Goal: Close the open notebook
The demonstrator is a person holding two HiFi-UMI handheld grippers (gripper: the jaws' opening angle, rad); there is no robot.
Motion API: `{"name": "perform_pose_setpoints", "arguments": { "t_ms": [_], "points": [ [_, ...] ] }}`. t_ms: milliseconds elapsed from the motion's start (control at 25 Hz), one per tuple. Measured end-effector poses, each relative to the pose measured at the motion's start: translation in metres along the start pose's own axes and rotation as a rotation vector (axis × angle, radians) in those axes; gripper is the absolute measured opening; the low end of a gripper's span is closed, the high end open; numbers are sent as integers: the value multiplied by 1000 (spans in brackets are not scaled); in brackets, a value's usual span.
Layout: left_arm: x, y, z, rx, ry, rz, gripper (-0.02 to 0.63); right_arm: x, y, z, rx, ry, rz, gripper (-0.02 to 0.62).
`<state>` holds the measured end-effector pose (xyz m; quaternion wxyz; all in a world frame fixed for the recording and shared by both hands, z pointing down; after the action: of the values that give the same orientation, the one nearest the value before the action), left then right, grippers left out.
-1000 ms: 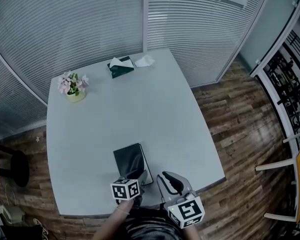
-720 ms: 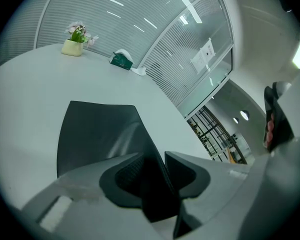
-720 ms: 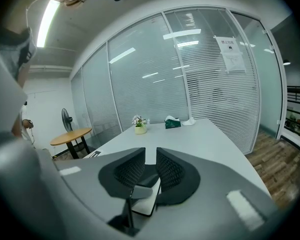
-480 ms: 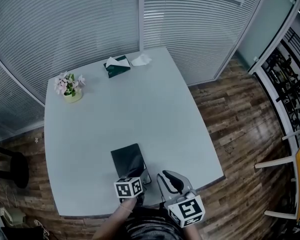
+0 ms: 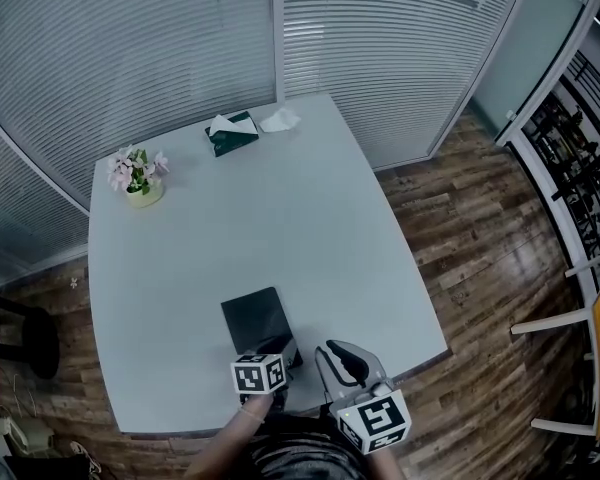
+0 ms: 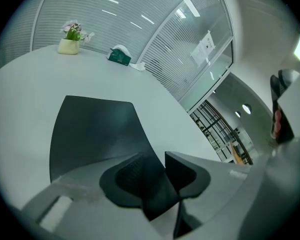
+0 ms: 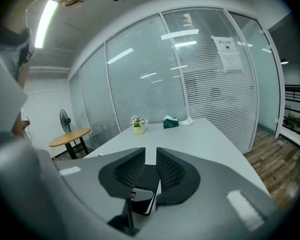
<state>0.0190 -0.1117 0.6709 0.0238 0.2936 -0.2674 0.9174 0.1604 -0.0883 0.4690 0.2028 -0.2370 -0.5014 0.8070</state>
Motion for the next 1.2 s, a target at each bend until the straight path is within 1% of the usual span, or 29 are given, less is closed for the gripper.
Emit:
{"name": "perform_pose_setpoints", "arguments": {
  "t_ms": [320,600,680,840,960,1200],
  "points": [
    [-2,-1,1,4,18,56,143,0,-2,2,2,-3,0,69],
    [-4,0,2,15,29,130,143,3,-1,3,5,-3,-3,69],
    [-6,-2,2,22,37,176,143,3,-2,2,7,-4,-4,69],
    [-12,-4,2,41,62,305,143,3,-4,1,13,-6,-17,69],
    [-12,-4,-2,47,62,359,143,5,-5,2,23,-9,-30,69],
    [-9,-1,-14,23,53,362,143,8,-8,7,34,8,-30,69]
  ]
}}
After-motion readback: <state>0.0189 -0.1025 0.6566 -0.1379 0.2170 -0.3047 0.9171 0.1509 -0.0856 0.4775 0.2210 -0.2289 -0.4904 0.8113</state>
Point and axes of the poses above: the fingertips, and each gripper's own axes: z forward along the fingers, x to its left, y out of its top, the point moved 7 cm from there along -z, backward along the fingers, and after that the axes turned 1 degree about -z, right-handed, at the moved point
